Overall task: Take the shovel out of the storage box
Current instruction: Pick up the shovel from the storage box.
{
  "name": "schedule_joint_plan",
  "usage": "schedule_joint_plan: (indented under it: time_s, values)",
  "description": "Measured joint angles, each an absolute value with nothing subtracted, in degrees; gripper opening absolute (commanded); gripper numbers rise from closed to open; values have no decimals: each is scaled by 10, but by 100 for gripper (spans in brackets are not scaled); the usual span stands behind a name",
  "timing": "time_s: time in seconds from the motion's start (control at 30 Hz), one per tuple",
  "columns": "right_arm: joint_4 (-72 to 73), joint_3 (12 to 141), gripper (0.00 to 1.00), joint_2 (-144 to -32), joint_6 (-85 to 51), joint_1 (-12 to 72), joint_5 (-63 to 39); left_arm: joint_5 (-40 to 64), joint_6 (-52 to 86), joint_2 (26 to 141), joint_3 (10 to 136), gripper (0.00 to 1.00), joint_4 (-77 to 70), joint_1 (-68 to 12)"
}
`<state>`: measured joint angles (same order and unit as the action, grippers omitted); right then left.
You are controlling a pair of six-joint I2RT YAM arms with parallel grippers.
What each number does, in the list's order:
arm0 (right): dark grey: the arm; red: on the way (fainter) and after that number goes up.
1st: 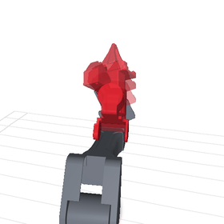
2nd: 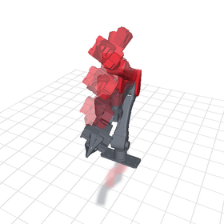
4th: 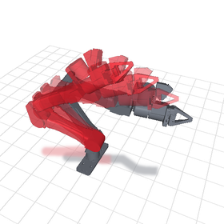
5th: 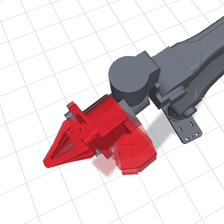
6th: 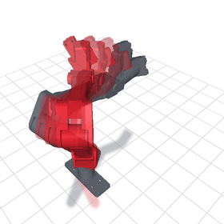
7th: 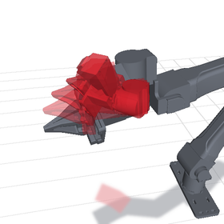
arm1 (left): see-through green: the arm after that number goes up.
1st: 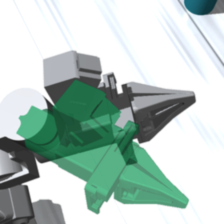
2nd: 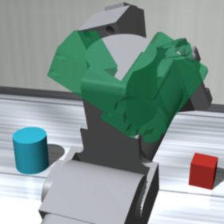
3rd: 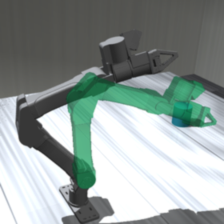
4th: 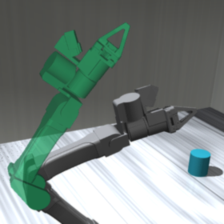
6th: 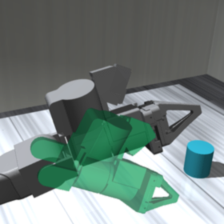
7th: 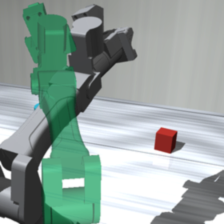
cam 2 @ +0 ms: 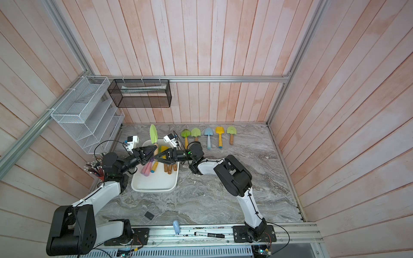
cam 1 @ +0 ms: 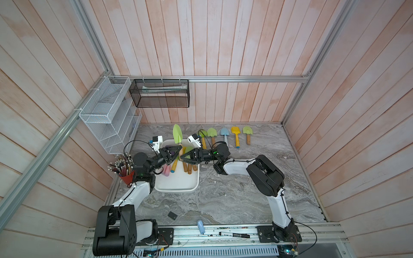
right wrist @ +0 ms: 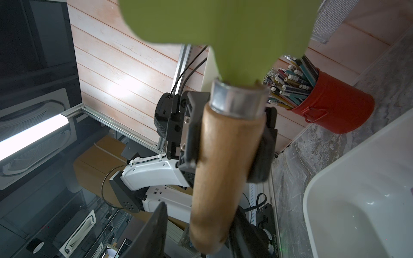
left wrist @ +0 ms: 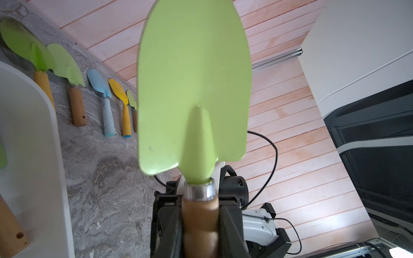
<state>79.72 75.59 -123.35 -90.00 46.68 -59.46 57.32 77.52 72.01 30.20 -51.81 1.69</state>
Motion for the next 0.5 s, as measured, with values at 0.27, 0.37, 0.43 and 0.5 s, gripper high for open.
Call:
schedule_joint_plan:
  time_s: [0.27,0.37,0.43,0.5]
  values:
    - [808,770,38,-1249,-914,467,-595,572,777,720,298,11,-520,13]
    - [813,775,33,-1254,-917,467,-595,572,778,720,295,11,-524,12]
    - [814,776,27,-1257,-921,467,-595,572,778,720,294,11,-525,11]
    - [815,776,22,-1259,-929,467,-595,572,776,720,293,11,-529,10]
